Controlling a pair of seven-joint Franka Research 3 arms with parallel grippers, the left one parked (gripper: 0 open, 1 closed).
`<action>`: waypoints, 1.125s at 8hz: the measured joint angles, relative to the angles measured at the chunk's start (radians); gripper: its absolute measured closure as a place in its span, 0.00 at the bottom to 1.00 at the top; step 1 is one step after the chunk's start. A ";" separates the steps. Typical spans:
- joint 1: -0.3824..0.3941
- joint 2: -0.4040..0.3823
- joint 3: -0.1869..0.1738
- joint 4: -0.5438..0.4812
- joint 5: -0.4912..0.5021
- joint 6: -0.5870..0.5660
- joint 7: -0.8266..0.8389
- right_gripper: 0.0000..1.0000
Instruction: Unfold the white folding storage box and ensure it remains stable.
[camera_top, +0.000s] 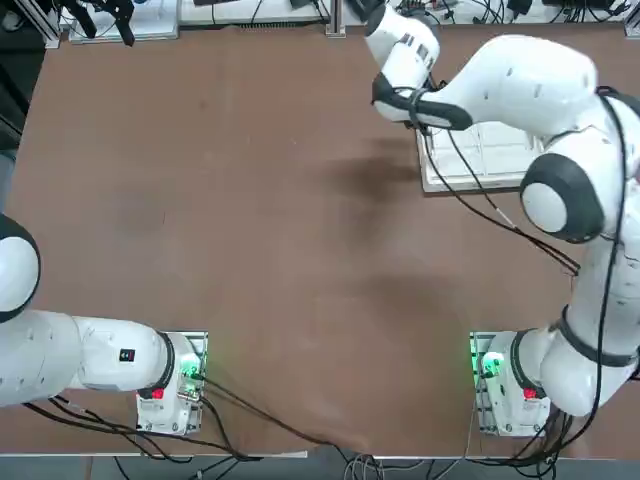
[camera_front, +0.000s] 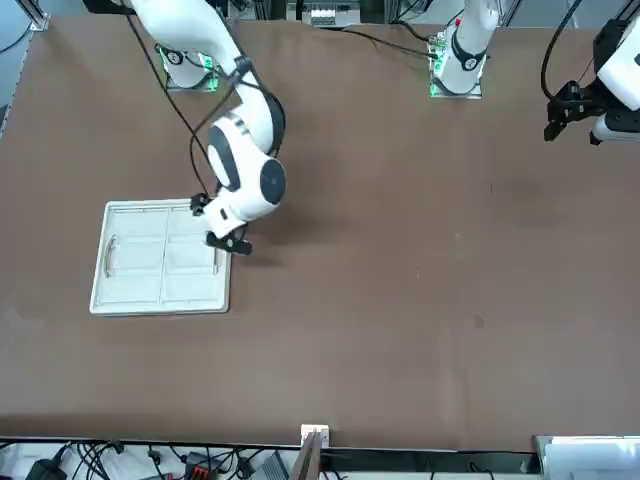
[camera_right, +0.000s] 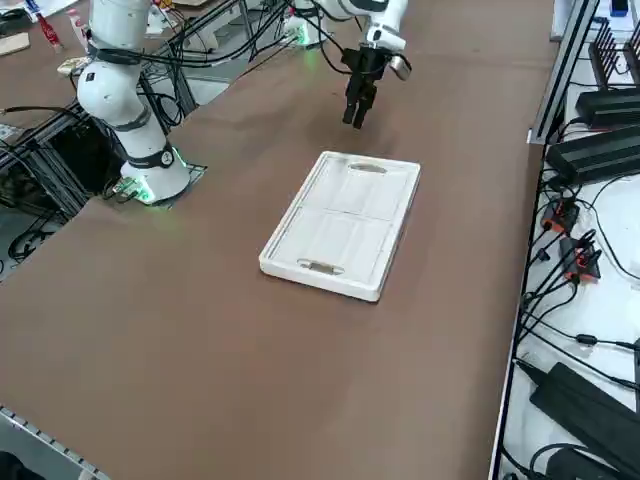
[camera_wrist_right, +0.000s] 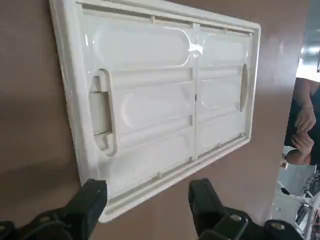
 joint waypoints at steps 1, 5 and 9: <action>0.006 0.058 0.000 0.057 -0.005 0.008 0.004 0.00; 0.024 0.252 -0.003 0.209 -0.109 0.027 0.004 0.04; 0.024 0.280 -0.011 0.219 -0.126 0.033 -0.001 0.18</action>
